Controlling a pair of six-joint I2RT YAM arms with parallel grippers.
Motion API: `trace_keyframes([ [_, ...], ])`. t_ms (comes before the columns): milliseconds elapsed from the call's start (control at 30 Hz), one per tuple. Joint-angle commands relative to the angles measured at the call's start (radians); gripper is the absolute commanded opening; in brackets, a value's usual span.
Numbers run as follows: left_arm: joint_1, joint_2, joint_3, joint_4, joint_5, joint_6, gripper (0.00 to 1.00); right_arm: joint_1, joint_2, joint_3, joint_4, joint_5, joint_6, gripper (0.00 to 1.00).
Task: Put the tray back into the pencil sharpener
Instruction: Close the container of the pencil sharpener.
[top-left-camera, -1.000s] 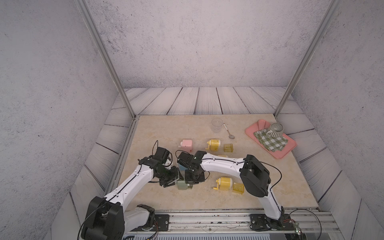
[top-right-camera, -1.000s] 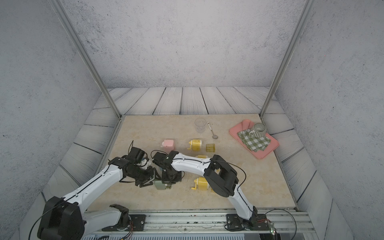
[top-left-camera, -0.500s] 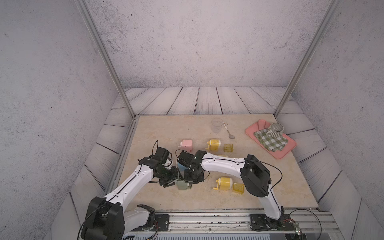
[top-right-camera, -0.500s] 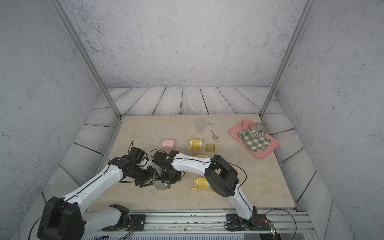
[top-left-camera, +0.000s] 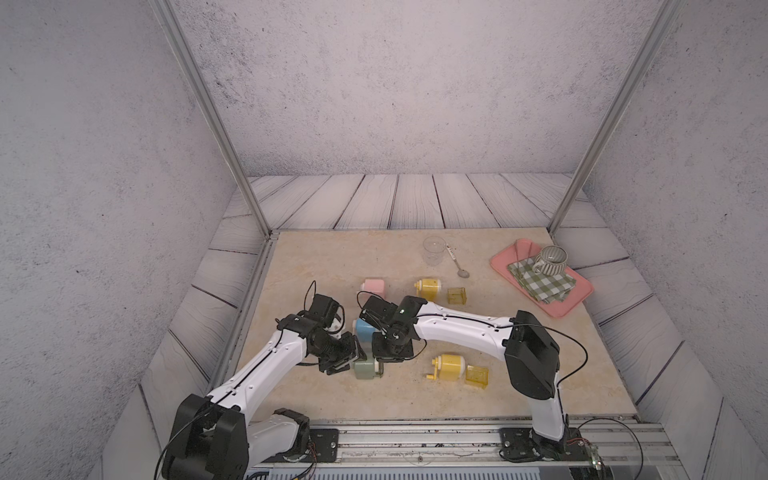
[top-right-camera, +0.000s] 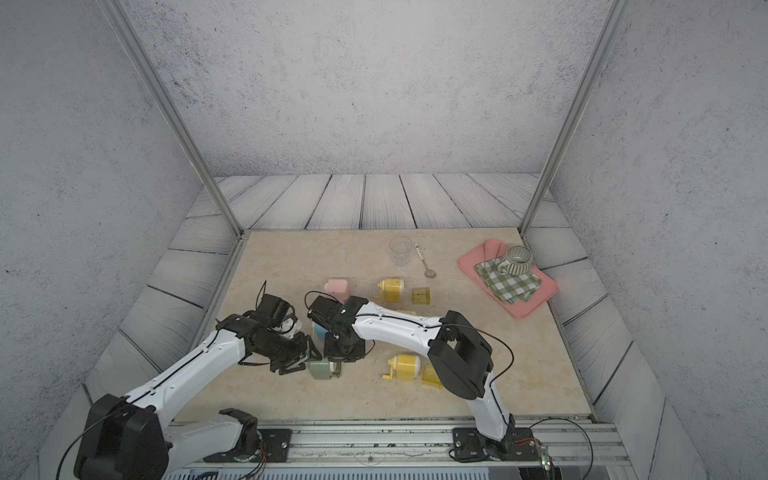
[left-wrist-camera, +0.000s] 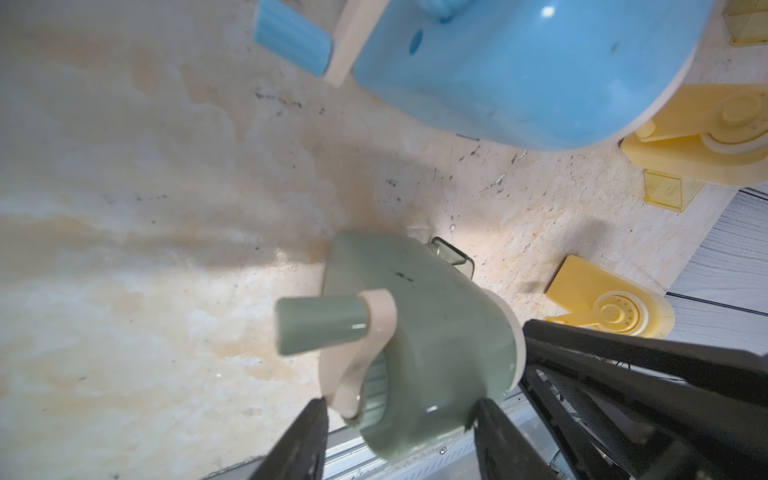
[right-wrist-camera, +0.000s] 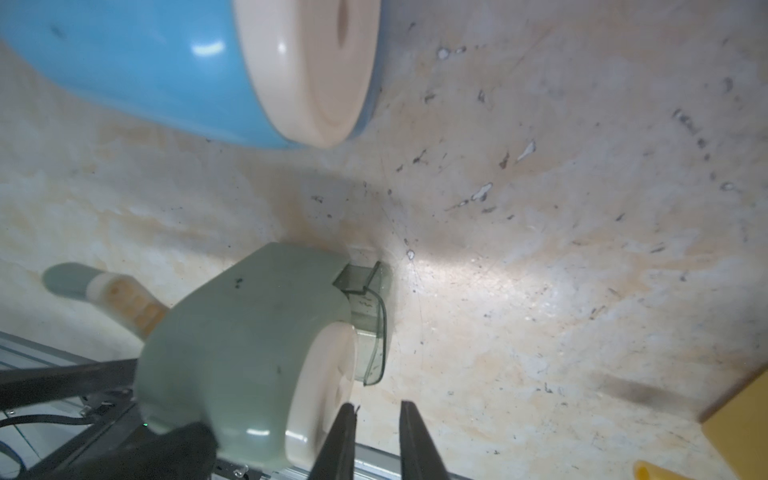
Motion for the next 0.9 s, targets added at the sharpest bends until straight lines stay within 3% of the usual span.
trace_keyframes([
  [0, -0.009, -0.002, -0.011, -0.037, -0.041, 0.001, 0.59, -0.017, -0.085, -0.043, -0.034, 0.047, 0.005, 0.22],
  [167, -0.009, -0.005, -0.01, -0.039, -0.045, -0.002, 0.59, -0.052, -0.128, -0.171, 0.037, 0.0, 0.053, 0.11],
  [333, -0.009, -0.01, -0.011, -0.039, -0.051, -0.005, 0.59, -0.058, -0.079, -0.184, 0.084, -0.056, 0.057, 0.0],
  [867, -0.01, 0.003, -0.011, -0.037, -0.045, -0.004, 0.58, -0.058, 0.019, -0.185, 0.217, -0.176, 0.074, 0.0],
])
